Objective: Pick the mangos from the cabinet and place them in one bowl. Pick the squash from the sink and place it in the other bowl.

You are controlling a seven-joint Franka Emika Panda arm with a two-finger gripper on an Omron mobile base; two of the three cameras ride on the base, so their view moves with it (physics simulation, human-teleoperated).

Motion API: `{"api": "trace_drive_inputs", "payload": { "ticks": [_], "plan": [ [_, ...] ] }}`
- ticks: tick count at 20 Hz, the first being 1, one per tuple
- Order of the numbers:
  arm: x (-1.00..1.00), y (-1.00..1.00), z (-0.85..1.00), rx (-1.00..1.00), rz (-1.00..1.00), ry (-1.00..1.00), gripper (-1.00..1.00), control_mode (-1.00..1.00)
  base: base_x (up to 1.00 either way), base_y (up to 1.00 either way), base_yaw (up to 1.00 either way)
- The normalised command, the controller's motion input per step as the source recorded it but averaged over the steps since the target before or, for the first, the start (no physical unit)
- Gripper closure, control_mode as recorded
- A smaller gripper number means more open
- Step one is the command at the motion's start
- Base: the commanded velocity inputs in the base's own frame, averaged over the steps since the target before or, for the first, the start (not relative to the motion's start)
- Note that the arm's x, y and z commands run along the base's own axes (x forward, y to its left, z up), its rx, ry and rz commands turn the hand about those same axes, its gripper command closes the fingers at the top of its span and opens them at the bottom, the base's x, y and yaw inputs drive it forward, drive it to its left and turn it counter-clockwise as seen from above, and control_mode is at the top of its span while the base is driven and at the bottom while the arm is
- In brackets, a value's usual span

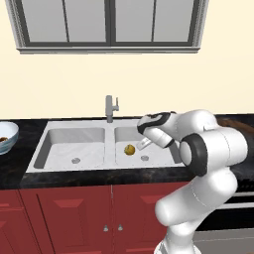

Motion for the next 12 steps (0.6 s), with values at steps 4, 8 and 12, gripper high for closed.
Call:
{"api": "trace_drive_inputs", "payload": {
  "ticks": [4, 8, 12],
  "plan": [
    [0.00, 0.00, -0.11, -0.01, -0.06, -0.06, -1.00, -1.00, 0.00, 0.00, 0.00],
    [-0.04, 0.04, -0.13, -0.06, -0.06, -0.11, -1.00, -1.00, 0.00, 0.00, 0.00],
    [0.00, 0.20, -0.10, -0.12, -0.07, -0.07, -1.00, -1.00, 0.00, 0.00, 0.00]
  ]
}}
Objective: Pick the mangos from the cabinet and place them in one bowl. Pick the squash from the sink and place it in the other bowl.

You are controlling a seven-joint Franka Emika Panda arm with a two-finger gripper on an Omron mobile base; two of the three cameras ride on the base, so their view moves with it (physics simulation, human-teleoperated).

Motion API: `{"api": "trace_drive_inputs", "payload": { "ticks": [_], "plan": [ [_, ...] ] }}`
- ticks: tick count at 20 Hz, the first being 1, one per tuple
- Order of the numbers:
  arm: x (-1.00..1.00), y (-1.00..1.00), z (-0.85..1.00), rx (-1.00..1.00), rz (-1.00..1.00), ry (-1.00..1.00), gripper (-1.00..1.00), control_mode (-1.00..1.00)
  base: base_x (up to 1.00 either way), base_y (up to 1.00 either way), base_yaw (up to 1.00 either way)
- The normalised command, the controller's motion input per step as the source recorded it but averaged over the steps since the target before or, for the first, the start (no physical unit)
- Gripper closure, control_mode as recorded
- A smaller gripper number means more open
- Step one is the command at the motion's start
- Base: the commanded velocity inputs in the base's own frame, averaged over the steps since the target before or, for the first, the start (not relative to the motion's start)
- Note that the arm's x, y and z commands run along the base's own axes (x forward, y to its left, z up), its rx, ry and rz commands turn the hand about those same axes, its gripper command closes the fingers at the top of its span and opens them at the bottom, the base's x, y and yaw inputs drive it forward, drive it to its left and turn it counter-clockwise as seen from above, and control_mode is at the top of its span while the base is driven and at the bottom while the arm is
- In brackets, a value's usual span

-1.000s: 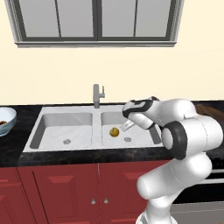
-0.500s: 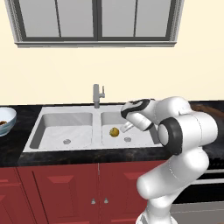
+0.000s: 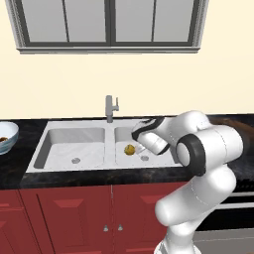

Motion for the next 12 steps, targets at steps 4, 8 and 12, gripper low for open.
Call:
{"api": "trace_drive_inputs", "payload": {
  "ticks": [4, 8, 12],
  "plan": [
    [0.00, 0.08, -0.02, -0.04, -0.03, -0.01, -1.00, -1.00, 0.00, 0.00, 0.00],
    [0.05, 0.00, -0.04, 0.00, 0.00, 0.00, -1.00, -1.00, 0.00, 0.00, 0.00],
    [0.22, 0.00, -0.13, 0.00, 0.00, 0.00, -1.00, -1.00, 0.00, 0.00, 0.00]
  ]
}}
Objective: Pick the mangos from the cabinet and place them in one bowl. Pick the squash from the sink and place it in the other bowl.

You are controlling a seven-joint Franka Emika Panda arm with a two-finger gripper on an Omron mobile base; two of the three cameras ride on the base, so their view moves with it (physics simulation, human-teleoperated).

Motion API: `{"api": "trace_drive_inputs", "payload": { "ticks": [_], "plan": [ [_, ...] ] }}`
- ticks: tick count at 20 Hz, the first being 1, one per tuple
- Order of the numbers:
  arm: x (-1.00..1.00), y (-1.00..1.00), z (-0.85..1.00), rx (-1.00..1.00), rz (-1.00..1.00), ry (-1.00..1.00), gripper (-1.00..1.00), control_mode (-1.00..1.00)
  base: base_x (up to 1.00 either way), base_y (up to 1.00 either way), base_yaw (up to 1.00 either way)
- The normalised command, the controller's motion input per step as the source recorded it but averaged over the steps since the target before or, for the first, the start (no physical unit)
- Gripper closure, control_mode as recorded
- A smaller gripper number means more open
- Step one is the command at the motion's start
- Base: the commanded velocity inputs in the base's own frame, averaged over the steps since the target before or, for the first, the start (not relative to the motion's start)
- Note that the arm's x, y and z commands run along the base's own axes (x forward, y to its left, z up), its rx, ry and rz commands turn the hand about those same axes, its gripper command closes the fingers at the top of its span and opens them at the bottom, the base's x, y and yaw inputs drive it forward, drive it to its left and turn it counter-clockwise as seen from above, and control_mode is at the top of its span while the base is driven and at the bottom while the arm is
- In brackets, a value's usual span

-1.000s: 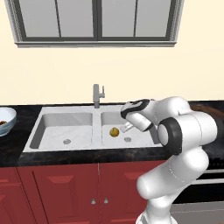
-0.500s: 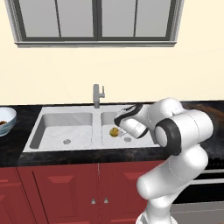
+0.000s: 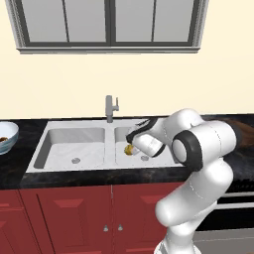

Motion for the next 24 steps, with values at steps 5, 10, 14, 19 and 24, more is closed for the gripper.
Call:
{"api": "trace_drive_inputs", "payload": {
  "ticks": [5, 10, 14, 19, 24],
  "plan": [
    [0.24, -0.01, -0.17, 0.00, 0.00, -0.01, -1.00, -1.00, 0.00, 0.00, 0.00],
    [0.11, 0.00, -0.22, 0.01, 0.00, -0.03, -1.00, -1.00, 0.00, 0.00, 0.00],
    [0.10, 0.00, -0.26, 0.02, 0.00, -0.04, -1.00, -1.00, 0.00, 0.00, 0.00],
    [0.04, -0.01, -0.37, 0.02, 0.00, -0.05, -1.00, -1.00, 0.00, 0.00, 0.00],
    [0.04, 0.00, -0.36, 0.00, 0.00, -0.04, -1.00, -1.00, 0.00, 0.00, 0.00]
  ]
}}
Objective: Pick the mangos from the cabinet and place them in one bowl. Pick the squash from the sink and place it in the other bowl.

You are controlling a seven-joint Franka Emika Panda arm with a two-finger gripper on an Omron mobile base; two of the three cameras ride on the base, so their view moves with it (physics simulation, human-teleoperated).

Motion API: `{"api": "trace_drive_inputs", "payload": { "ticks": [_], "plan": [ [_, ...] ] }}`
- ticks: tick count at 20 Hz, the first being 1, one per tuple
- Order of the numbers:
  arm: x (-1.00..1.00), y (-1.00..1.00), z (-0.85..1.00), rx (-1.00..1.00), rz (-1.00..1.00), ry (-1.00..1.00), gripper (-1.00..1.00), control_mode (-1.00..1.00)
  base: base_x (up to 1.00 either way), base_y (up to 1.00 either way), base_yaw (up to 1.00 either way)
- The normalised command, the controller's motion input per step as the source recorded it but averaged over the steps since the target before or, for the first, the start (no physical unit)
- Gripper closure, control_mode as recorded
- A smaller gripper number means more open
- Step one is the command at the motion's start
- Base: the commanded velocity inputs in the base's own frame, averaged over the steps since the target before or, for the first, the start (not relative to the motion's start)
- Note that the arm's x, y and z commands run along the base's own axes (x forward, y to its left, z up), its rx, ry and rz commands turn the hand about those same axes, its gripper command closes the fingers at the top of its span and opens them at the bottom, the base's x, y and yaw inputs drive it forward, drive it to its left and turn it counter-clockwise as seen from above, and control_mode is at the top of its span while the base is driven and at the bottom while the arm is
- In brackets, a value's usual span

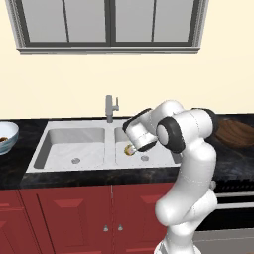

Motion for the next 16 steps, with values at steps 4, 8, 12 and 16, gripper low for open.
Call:
{"api": "trace_drive_inputs", "payload": {
  "ticks": [4, 8, 12, 16],
  "plan": [
    [0.16, 0.00, -0.11, 0.00, 0.00, 0.00, -1.00, -1.00, 0.00, 0.00, 0.00],
    [0.22, 0.00, -0.08, 0.00, 0.00, 0.00, -1.00, -1.00, 0.00, 0.00, 0.00],
    [0.27, 0.00, -0.20, 0.00, 0.00, 0.00, -1.00, -1.00, 0.00, 0.00, 0.00],
    [0.35, 0.00, -0.26, 0.00, 0.00, -0.02, -1.00, -1.00, 0.00, 0.00, 0.00]
  ]
}}
